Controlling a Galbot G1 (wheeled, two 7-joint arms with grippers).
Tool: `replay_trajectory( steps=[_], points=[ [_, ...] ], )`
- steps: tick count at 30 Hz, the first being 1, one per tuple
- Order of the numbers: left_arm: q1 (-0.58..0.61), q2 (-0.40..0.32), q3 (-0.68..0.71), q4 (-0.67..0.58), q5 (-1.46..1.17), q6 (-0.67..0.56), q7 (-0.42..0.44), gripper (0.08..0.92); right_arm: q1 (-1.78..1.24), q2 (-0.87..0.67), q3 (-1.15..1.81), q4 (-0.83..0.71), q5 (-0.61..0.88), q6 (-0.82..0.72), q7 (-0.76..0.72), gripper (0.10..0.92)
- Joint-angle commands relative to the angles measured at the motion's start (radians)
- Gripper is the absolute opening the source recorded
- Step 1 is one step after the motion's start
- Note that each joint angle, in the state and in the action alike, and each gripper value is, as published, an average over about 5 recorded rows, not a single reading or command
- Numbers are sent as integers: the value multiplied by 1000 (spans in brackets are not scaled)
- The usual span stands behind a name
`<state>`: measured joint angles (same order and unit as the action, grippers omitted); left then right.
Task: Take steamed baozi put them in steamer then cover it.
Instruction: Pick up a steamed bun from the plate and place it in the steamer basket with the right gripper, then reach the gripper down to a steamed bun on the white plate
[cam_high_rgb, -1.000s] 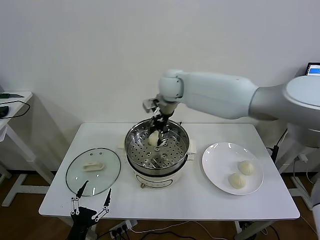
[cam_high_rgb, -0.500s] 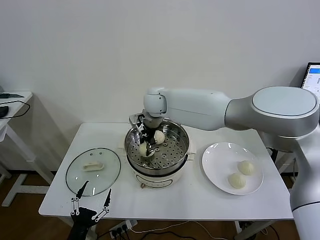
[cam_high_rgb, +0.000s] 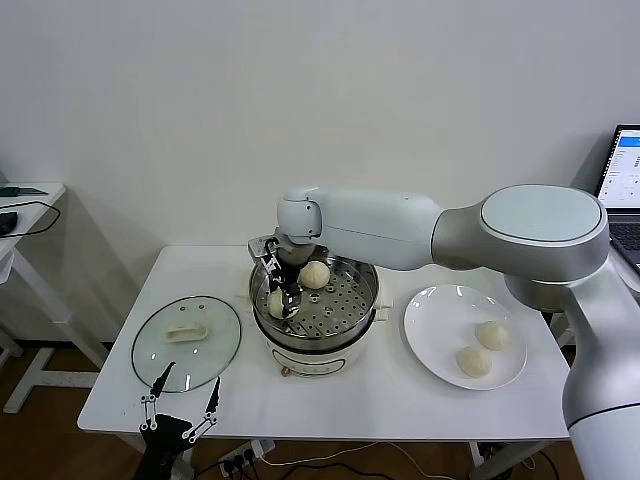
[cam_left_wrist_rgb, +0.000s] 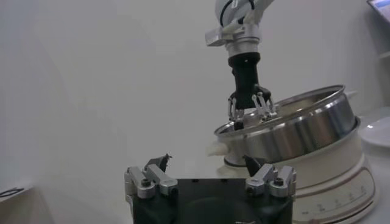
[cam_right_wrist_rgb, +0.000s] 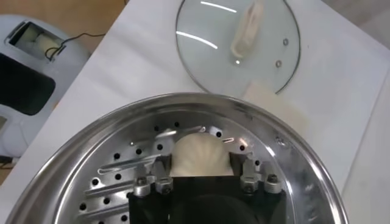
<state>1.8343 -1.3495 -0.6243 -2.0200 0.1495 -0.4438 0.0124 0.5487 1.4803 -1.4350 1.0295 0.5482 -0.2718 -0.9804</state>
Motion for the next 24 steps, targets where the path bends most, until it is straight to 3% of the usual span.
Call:
replay_trajectory(
  steps=[1,9,17,24],
  points=[
    [-1,-1,-1,2,0,-1,0,823,18,-61,44,51,-36,3,-17,798],
    [6,0,-9,-8,-2,3,0,823,125,-389,158,228,-142,56,-151,822],
    [7,4,-7,-16,2,7,0,823,91,-791,200,286,-287,211,-312,823],
    [13,6,-2,-27,7,14,0,823,-68,-934,237,268,-388,275,-337,823]
  ],
)
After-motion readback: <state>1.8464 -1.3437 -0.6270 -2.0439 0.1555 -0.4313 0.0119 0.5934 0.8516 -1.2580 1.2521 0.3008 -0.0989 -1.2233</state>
